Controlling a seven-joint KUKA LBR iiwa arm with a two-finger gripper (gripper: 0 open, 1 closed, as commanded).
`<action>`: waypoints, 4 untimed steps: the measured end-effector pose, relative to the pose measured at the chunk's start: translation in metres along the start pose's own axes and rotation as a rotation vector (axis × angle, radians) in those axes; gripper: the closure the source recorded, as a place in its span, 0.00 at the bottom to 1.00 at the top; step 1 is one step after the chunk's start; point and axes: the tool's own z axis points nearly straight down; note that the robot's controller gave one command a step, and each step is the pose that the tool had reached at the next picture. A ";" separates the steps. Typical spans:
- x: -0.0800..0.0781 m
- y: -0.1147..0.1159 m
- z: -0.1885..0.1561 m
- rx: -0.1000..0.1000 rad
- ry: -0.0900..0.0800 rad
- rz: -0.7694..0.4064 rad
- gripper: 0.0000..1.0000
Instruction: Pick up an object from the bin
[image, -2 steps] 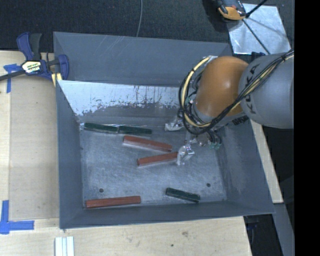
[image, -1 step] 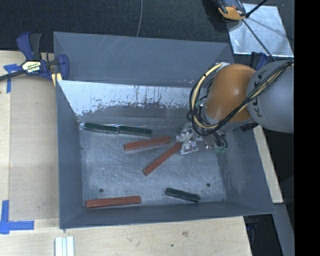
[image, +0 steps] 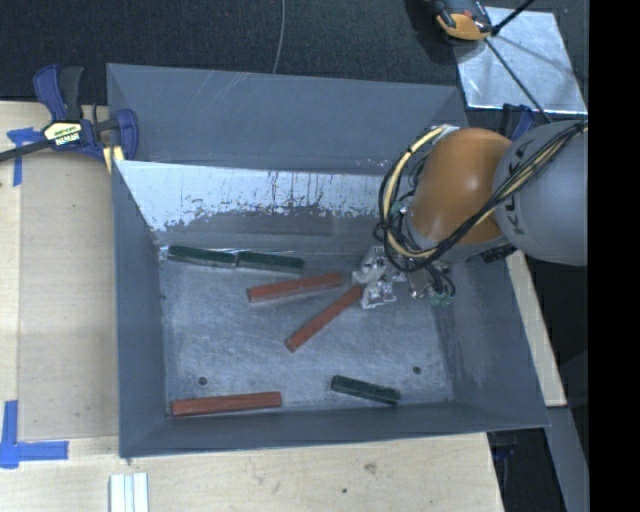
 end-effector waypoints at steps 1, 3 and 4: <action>-0.033 0.002 -0.149 -0.001 0.021 -0.077 1.00; -0.029 0.009 -0.083 -0.001 0.025 -0.036 0.00; -0.029 0.009 -0.084 -0.001 0.025 -0.036 0.00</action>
Offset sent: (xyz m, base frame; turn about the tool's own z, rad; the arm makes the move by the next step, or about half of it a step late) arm 0.0000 0.0000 0.0000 0.0000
